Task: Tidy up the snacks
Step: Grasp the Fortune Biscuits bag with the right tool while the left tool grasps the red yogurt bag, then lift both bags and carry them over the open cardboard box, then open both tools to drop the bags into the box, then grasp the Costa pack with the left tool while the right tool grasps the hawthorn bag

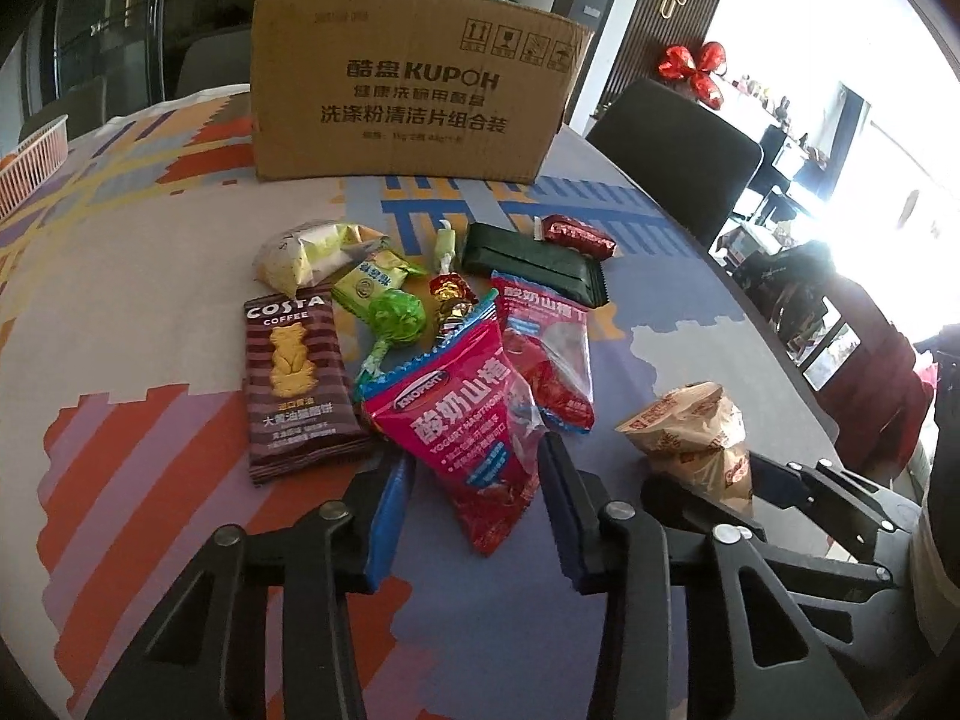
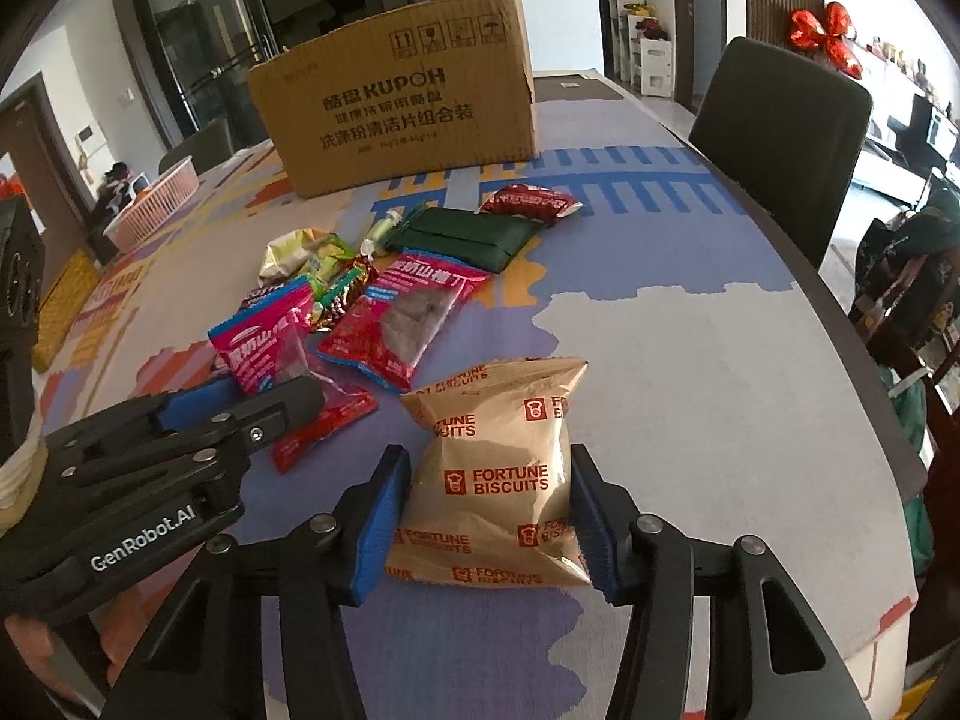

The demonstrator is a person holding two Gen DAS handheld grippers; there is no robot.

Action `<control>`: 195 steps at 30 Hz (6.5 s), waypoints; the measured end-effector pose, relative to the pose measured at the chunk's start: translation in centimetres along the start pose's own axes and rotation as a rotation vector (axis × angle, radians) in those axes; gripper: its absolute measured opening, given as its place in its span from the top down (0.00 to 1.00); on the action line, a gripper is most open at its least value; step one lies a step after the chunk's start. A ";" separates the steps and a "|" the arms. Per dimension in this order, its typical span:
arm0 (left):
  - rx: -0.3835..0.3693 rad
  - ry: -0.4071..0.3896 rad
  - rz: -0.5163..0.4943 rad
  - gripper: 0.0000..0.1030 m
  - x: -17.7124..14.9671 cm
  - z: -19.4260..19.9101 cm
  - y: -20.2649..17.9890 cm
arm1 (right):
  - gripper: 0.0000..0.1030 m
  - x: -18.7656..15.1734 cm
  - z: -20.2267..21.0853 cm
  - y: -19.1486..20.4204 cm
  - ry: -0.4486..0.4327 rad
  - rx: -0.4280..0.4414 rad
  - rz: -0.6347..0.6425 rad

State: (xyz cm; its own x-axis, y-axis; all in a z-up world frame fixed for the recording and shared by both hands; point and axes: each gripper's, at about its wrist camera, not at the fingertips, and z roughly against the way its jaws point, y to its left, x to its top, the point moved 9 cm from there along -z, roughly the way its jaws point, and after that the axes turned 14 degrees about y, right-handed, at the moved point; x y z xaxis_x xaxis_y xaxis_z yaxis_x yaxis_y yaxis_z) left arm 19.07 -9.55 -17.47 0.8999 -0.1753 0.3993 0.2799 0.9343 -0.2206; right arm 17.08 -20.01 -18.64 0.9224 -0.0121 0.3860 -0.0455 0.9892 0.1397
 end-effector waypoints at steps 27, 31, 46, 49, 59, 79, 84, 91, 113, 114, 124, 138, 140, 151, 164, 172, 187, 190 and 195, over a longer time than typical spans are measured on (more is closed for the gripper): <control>0.069 -0.177 -0.043 0.73 2.6 7.7 -0.3 | 0.57 2.9 5.8 1.8 -0.160 0.026 0.041; 0.077 -0.225 -0.049 0.73 4.0 9.6 0.0 | 0.57 4.5 7.4 2.4 -0.208 0.025 0.059; 0.087 -0.339 -0.067 0.73 11.7 15.1 1.4 | 0.57 13.2 12.0 5.0 -0.335 0.064 0.086; 0.096 -0.351 -0.074 0.73 13.9 15.6 1.7 | 0.57 15.0 12.6 5.1 -0.356 0.063 0.086; 0.174 -0.358 -0.106 0.73 19.8 16.4 3.2 | 0.57 21.5 13.8 5.7 -0.389 0.015 0.123; 0.182 -0.160 -0.099 0.73 28.2 11.2 5.4 | 0.56 31.2 8.1 5.7 -0.173 0.045 0.159; 0.188 -0.131 -0.094 0.71 28.9 9.5 5.7 | 0.56 32.2 5.9 5.0 -0.136 0.016 0.159; 0.245 -0.148 -0.092 0.48 27.8 9.5 6.3 | 0.41 32.0 5.2 3.9 -0.164 -0.016 0.135; 0.323 -0.351 -0.126 0.36 16.7 19.4 3.3 | 0.31 21.0 13.8 5.0 -0.365 -0.012 0.132; 0.318 -0.351 -0.123 0.36 16.3 19.6 3.3 | 0.31 20.4 14.0 5.0 -0.368 -0.009 0.132; 0.321 -0.332 -0.125 0.35 11.0 18.9 3.1 | 0.31 15.6 14.5 5.6 -0.382 -0.033 0.154; 0.266 -0.254 -0.154 0.35 5.4 14.5 2.9 | 0.31 10.2 10.8 4.9 -0.274 -0.048 0.135; 0.252 -0.248 -0.158 0.35 4.7 13.9 2.8 | 0.31 9.3 10.1 4.8 -0.255 -0.056 0.137; 0.227 -0.171 -0.129 0.35 3.0 9.6 4.2 | 0.31 6.9 6.1 4.1 -0.168 -0.076 0.116; 0.219 -0.060 -0.019 0.36 3.1 4.0 6.8 | 0.31 7.1 0.9 3.0 -0.060 -0.047 0.022; 0.204 -0.021 0.015 0.39 3.5 1.9 7.4 | 0.31 7.5 -1.8 2.9 0.007 -0.002 -0.041; 0.218 0.017 0.066 0.46 4.3 -0.6 7.6 | 0.31 8.4 -3.8 2.7 0.047 -0.016 -0.074; 0.240 0.012 0.060 0.50 4.4 -0.7 7.6 | 0.31 8.7 -3.9 2.8 0.038 -0.037 -0.067; 0.248 0.030 0.052 0.50 4.2 -1.6 7.1 | 0.33 8.7 -4.0 2.6 0.032 -0.055 -0.061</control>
State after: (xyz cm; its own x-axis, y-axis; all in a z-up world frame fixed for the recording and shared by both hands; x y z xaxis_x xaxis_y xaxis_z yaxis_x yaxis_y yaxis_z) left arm 25.40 -4.11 -18.80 0.9213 -0.1310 0.3660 0.1459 0.9892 -0.0133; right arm 26.53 -16.93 -18.51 0.9348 -0.0690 0.3483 0.0317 0.9932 0.1116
